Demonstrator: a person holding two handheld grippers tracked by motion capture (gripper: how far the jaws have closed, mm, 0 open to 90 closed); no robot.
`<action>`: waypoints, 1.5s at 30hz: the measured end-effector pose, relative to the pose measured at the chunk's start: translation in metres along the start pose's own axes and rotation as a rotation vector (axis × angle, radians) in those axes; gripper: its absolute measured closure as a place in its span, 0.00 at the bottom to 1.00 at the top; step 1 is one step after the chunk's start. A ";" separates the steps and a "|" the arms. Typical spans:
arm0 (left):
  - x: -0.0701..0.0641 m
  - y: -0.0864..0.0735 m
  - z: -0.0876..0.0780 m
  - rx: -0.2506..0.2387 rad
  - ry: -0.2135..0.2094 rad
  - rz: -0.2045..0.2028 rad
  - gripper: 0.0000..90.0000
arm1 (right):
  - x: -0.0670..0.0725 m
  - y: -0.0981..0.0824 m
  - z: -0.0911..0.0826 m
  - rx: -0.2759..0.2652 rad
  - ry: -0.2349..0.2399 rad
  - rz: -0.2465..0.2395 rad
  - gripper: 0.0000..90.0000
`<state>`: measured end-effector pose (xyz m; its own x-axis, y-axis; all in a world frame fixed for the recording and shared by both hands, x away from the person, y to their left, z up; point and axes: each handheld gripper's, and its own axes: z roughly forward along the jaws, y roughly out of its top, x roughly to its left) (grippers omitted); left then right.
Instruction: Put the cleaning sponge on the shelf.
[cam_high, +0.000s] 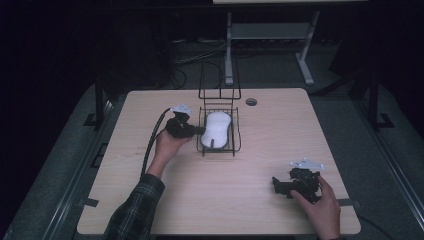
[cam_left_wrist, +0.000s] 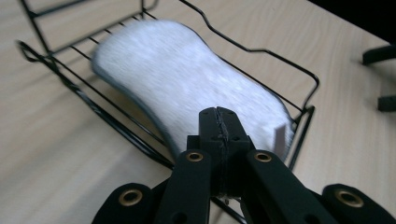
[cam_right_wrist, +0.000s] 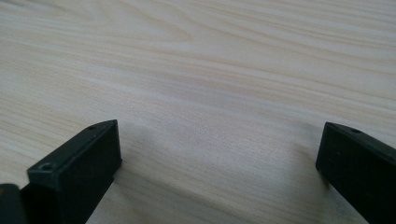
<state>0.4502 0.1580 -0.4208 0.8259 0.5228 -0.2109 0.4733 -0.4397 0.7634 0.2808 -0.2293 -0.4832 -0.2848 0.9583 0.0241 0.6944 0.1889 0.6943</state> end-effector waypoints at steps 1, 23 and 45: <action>-0.002 -0.001 0.002 0.004 -0.006 0.000 0.99 | 0.000 0.000 0.000 0.000 0.000 -0.001 0.00; -0.012 0.001 0.010 0.007 -0.034 0.009 0.99 | 0.000 0.000 0.000 0.000 0.001 -0.001 0.00; -0.046 -0.042 -0.050 0.015 0.089 0.016 0.43 | 0.000 0.000 0.000 0.001 0.001 -0.001 0.00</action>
<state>0.3767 0.1887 -0.4128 0.8033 0.5779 -0.1436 0.4656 -0.4592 0.7565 0.2807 -0.2293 -0.4831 -0.2858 0.9580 0.0238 0.6946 0.1899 0.6938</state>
